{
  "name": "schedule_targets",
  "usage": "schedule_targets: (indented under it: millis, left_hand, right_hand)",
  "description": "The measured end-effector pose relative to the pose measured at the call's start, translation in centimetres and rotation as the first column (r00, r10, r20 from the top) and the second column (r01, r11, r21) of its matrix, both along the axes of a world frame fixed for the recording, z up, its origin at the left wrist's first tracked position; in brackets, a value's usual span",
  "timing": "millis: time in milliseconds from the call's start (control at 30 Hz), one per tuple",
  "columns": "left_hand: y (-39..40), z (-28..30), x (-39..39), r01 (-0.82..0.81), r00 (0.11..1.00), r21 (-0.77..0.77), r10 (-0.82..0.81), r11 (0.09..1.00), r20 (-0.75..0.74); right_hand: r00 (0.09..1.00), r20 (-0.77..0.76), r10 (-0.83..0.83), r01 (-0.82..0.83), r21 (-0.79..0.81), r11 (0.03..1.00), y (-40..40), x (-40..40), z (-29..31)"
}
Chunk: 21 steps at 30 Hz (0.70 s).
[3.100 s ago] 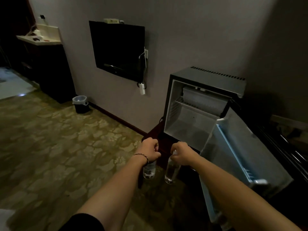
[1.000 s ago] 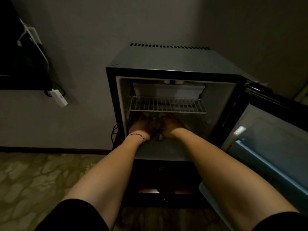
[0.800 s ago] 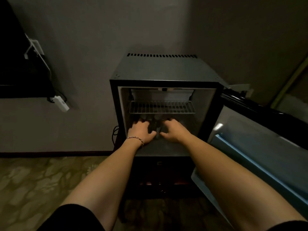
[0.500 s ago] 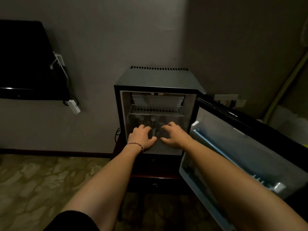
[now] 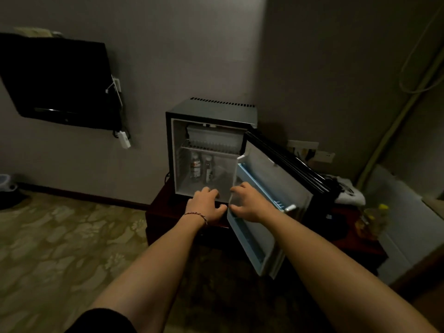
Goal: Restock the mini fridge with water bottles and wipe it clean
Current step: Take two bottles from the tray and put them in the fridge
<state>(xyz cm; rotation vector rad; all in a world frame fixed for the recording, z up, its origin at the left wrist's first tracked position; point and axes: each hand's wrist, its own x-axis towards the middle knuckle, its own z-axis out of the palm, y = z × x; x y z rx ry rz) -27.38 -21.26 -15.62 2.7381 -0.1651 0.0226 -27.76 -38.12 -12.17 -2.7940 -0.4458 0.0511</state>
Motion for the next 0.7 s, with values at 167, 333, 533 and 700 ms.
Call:
schedule_targets:
  millis: [167, 333, 533, 700]
  left_hand:
    - [-2.7, 0.5, -3.8, 0.051, 0.997, -0.016, -0.05, 0.999, 0.054]
    - [-6.0, 0.4, -7.1, 0.177, 0.984, 0.033, -0.177, 0.984, -0.004]
    - [-12.2, -0.9, -11.1, 0.315, 0.949, 0.015, -0.315, 0.949, -0.036]
    - [-19.7, -1.5, -12.8, 0.394, 0.917, -0.051, -0.396, 0.918, -0.041]
  right_hand:
    - [0.998, -0.015, -0.065, 0.065, 0.002, 0.998, -4.4, -5.7, 0.1]
    - [0.982, -0.077, -0.17, 0.168, -0.029, 0.985, -9.1, -11.0, 0.2]
    - [0.957, -0.094, -0.273, 0.269, -0.054, 0.962, -15.8, -14.9, -0.8]
    - [0.945, -0.111, -0.308, 0.298, -0.096, 0.95, -22.9, -15.3, -0.9]
